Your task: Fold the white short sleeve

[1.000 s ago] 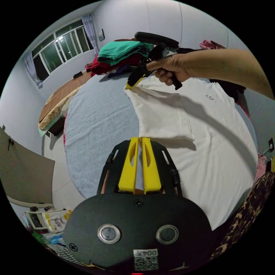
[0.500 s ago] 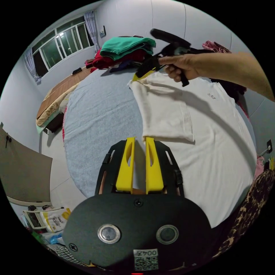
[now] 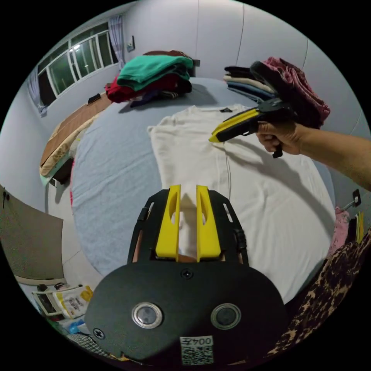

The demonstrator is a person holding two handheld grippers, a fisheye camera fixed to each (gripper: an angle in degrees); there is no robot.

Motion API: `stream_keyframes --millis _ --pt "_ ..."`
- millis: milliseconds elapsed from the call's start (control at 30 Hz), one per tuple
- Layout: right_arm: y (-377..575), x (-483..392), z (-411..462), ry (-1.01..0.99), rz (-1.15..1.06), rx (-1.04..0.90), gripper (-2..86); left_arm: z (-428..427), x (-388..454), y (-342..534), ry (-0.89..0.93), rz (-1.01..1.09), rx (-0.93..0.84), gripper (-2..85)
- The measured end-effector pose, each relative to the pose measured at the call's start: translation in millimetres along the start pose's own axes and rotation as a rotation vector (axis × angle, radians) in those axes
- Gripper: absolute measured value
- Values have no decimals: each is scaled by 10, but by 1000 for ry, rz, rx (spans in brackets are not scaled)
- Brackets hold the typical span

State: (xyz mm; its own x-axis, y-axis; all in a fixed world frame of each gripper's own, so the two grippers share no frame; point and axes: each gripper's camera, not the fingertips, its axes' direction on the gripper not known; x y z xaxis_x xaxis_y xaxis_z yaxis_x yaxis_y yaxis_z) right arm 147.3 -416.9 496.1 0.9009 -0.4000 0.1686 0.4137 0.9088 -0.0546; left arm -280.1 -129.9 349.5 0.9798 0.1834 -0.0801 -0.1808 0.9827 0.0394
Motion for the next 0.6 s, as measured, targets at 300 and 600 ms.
stream_keyframes --millis 300,600 --pt "769 113 -356 22 125 61 113 -107 46 -102 28 -14 53 100" --pt "2878 533 -1121 22 602 158 94 -100 772 -535 313 93 29 94"
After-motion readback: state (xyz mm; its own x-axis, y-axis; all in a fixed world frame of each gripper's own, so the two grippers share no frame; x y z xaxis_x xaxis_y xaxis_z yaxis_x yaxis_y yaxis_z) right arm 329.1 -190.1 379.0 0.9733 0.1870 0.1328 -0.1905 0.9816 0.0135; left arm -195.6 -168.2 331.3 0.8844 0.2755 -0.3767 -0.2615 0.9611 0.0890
